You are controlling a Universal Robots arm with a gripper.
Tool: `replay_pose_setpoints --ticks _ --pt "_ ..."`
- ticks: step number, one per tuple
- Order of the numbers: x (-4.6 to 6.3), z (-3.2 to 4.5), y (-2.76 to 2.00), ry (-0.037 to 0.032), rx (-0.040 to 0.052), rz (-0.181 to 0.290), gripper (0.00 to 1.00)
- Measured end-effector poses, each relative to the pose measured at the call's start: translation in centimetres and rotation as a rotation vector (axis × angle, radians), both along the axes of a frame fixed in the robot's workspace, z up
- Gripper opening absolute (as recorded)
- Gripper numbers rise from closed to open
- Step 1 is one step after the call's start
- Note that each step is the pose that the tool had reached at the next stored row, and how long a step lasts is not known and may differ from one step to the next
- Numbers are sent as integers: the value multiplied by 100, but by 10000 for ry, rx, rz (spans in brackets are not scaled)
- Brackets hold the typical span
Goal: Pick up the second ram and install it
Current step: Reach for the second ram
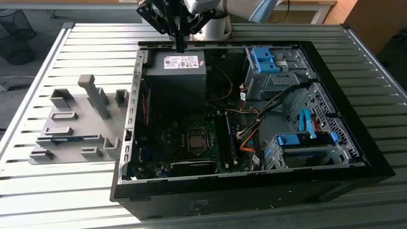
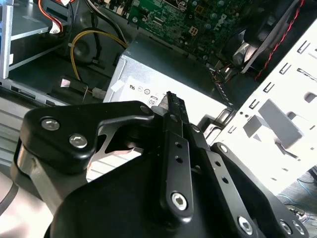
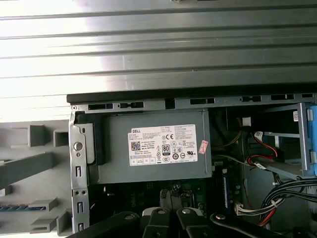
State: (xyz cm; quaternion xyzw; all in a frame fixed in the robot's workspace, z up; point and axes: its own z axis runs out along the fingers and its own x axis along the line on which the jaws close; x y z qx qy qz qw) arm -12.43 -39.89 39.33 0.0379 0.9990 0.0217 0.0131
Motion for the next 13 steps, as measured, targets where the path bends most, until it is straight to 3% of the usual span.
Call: replay_pose_setpoints --ticks 13 --pt "-40 -3 0 2 0 0 11"
